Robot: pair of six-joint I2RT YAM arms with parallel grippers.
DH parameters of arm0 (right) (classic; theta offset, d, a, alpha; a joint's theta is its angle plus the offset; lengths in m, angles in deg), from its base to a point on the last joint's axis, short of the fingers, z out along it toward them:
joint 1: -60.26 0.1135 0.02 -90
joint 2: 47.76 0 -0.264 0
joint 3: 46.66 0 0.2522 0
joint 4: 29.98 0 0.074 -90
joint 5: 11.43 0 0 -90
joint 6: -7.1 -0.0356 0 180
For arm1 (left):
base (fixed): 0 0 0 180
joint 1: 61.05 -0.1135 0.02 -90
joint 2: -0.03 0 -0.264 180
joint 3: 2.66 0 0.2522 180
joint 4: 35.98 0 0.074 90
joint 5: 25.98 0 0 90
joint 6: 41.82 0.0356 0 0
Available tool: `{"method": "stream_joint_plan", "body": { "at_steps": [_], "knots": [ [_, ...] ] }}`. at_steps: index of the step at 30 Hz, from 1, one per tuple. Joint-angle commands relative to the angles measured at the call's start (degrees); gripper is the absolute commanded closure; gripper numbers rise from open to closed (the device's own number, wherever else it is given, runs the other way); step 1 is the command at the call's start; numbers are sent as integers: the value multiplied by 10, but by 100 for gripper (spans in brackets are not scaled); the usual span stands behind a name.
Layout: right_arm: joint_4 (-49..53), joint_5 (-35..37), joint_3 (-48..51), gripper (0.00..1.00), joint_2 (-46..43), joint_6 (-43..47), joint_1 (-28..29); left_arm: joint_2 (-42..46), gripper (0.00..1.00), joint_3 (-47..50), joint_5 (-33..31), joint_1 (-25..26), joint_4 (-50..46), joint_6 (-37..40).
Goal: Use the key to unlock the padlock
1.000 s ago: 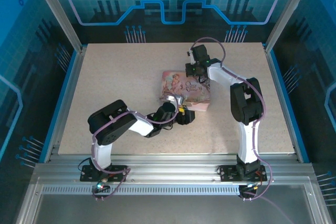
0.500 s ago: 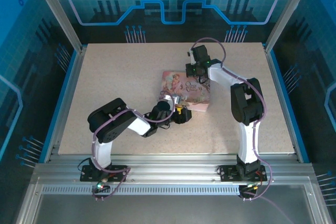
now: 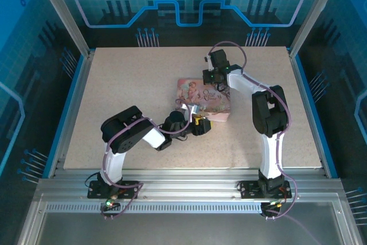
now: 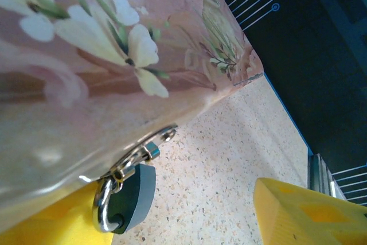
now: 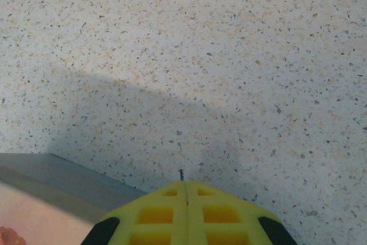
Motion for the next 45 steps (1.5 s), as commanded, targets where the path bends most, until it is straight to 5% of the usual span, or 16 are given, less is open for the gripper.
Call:
{"method": "stream_joint_plan", "body": {
  "at_steps": [1, 28, 45],
  "knots": [
    [66, -39, 17, 100, -14, 6, 15, -2, 36, -12, -28, -9, 50, 3],
    [76, -25, 19, 100, -93, 14, -6, 24, 66, 1, -71, -15, -75, 24],
    [91, 102, 239, 100, -247, -47, -73, 30, 58, 1, -46, -21, -72, 18]
  ]
}}
